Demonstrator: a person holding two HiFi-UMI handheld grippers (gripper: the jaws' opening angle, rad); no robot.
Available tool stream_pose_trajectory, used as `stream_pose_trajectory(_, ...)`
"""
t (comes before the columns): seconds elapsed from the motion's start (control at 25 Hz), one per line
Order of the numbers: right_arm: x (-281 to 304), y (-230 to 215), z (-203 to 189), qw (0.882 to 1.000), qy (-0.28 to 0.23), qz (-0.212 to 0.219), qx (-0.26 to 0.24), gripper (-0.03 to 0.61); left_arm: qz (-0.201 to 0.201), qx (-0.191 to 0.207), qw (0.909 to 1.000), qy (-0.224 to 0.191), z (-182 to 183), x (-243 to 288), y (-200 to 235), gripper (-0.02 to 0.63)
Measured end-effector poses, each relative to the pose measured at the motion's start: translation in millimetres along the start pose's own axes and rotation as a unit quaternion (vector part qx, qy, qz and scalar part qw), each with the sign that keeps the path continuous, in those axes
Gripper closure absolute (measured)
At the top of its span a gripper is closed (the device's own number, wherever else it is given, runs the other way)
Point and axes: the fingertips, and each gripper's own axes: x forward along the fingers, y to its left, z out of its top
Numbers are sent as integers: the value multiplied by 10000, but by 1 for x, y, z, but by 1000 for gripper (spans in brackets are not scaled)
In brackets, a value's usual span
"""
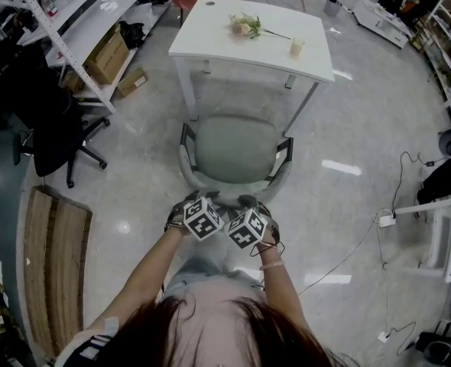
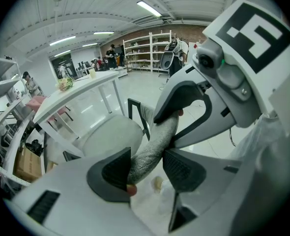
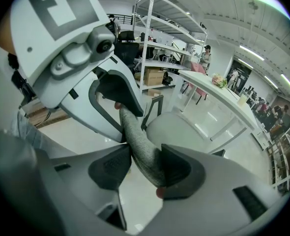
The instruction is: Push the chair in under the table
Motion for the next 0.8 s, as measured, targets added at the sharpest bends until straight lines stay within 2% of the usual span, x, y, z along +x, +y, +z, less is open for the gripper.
stream_pose_trajectory(0.8, 14, -22, 14, 9997, 173, 119, 100, 379, -154, 11, 9998, 113, 9, 9, 27, 410)
